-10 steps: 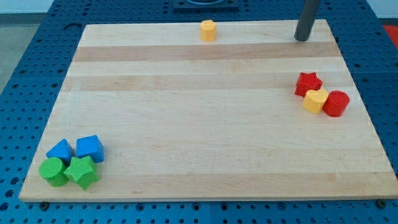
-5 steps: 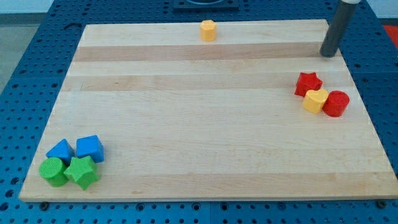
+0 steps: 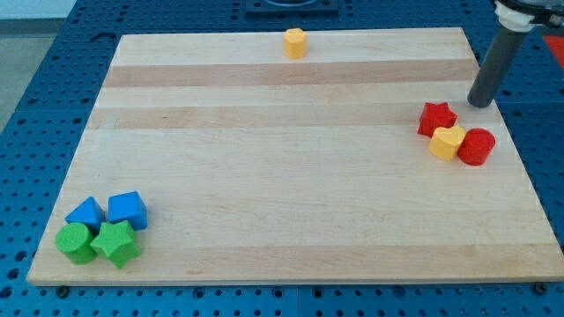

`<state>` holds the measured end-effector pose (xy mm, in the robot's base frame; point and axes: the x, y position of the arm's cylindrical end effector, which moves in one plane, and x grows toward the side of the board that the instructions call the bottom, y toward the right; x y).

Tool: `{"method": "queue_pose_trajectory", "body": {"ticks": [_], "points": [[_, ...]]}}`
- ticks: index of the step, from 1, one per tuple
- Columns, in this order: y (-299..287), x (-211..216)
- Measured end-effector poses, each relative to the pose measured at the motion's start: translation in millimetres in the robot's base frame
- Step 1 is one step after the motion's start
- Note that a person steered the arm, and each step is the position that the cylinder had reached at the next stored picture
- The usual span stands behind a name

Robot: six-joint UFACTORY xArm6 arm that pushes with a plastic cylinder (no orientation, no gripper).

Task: Push red star towards top center

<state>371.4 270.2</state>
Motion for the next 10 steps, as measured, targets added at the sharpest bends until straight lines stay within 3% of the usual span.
{"method": "queue_pose_trajectory", "body": {"ticks": [7, 10], "points": [[-26, 38], [-81, 60]]}}
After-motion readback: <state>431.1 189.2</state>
